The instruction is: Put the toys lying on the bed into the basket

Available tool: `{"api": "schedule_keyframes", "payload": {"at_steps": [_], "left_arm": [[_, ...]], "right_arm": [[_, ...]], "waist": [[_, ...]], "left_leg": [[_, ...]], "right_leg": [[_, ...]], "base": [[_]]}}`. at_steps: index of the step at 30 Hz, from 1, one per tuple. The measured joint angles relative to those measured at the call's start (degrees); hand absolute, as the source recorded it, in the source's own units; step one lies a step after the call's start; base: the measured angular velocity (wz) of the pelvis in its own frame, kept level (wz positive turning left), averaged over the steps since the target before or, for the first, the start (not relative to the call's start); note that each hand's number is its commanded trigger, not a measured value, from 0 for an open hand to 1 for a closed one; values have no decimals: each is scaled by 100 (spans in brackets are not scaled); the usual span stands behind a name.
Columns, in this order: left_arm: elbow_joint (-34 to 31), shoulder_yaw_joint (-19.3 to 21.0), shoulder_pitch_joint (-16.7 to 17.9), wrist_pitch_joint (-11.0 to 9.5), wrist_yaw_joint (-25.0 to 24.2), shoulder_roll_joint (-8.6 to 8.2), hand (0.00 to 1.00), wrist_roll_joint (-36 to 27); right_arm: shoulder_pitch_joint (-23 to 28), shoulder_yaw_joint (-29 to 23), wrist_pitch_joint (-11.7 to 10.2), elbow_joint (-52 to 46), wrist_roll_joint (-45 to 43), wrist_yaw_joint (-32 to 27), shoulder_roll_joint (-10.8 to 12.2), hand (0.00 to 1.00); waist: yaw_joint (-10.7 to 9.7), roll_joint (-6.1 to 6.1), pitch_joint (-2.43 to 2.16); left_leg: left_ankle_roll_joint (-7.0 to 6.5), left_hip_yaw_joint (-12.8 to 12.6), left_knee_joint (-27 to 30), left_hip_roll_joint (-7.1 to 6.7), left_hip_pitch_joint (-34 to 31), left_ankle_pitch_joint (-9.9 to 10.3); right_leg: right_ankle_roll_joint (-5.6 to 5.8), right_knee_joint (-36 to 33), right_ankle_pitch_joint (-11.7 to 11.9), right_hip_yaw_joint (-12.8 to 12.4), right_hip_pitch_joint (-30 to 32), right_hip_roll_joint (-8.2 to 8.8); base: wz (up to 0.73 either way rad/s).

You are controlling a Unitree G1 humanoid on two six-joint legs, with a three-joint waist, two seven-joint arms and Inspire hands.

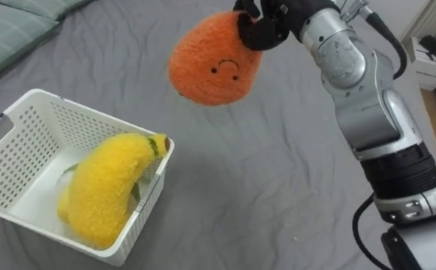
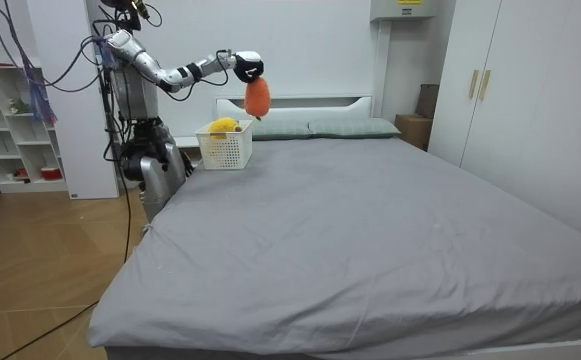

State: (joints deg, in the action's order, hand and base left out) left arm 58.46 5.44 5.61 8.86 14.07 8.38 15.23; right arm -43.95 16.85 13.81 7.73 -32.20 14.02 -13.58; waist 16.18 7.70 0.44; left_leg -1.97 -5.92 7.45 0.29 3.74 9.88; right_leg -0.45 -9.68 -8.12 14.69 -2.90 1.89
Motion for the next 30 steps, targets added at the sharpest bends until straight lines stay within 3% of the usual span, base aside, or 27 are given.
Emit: {"api": "schedule_keyframes", "payload": {"at_steps": [4,8,12,14,16,19,30], "left_arm": [[0,15,-57,2,-2,9,0,26],[-9,7,-79,75,-1,22,0,62],[-10,-11,-69,121,5,55,0,-12],[-9,-18,-68,120,10,62,0,-71],[-10,-71,-80,119,3,67,0,-157],[-19,-146,-80,121,-3,74,0,-118],[-333,-175,-81,242,59,56,0,67]], "right_arm": [[-1,166,4,0,10,80,4,100],[-45,499,59,2,13,184,22,100],[-288,910,117,119,83,203,68,100],[-332,918,110,154,83,202,208,100],[-379,919,114,333,69,201,412,100],[-380,1026,119,351,59,202,557,100],[-587,1444,125,767,-257,321,671,100]], "waist": [[262,54,-3],[350,113,-5],[521,151,3],[590,180,21],[628,209,69],[712,233,81],[1289,307,55]], "left_leg": [[-2,43,-1,-8,-10,1],[-4,210,31,-18,-106,1],[-2,350,86,-27,-123,-3],[-2,391,106,-37,-125,-3],[-5,499,138,-96,-129,-4],[-10,572,141,-119,-179,-1],[-30,826,235,-189,-316,-25]], "right_leg": [[3,1,-2,67,1,3],[5,6,-3,247,2,12],[10,12,-6,266,-21,45],[34,13,-21,287,-49,58],[105,15,-91,346,-106,119],[104,4,-94,447,-106,135],[105,40,-94,827,-106,189]], "base": [[5],[19],[17],[14],[21],[10],[12]]}}
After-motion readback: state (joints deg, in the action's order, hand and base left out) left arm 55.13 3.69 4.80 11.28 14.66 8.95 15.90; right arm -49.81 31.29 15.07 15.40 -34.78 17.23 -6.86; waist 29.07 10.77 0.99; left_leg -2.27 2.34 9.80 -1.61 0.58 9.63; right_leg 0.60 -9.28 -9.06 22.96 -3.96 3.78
